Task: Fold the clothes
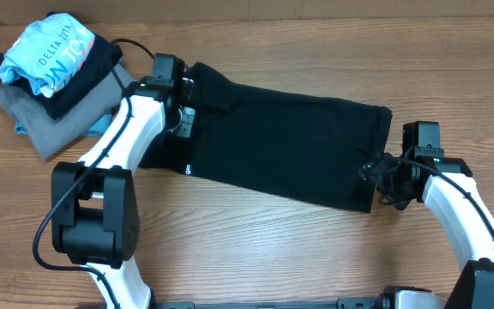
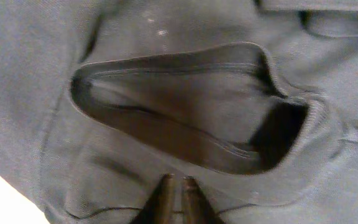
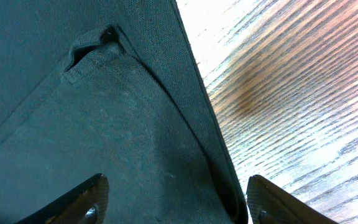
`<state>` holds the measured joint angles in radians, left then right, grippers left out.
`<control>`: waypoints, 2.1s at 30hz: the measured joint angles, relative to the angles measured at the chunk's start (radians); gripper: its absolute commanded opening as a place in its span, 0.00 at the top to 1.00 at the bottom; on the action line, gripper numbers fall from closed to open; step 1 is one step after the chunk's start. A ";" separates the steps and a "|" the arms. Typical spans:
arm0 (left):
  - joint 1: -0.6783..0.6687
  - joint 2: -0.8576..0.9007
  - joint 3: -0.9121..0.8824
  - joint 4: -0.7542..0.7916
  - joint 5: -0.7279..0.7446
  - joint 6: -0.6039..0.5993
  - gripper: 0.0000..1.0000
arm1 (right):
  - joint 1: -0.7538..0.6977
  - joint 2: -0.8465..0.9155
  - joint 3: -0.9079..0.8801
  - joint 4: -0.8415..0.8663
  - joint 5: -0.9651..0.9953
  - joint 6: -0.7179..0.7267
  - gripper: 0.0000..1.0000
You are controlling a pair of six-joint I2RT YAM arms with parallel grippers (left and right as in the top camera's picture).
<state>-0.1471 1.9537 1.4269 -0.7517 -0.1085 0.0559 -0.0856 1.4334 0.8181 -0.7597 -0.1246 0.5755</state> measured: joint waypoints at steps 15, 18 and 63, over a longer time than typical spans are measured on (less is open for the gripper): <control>0.016 0.126 0.003 0.103 0.076 -0.014 0.96 | 0.000 0.000 0.000 0.005 0.002 0.000 0.25; 0.016 0.127 0.013 0.113 0.077 -0.038 0.93 | 0.000 0.000 0.000 0.003 0.002 0.000 0.25; 0.227 0.098 -0.035 -0.122 0.001 -0.132 0.68 | -0.005 0.127 -0.045 0.355 -0.116 -0.224 0.48</control>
<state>0.0803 2.0521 1.3918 -0.8742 -0.1074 -0.0757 -0.0902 1.5608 0.7727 -0.4049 -0.2409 0.3519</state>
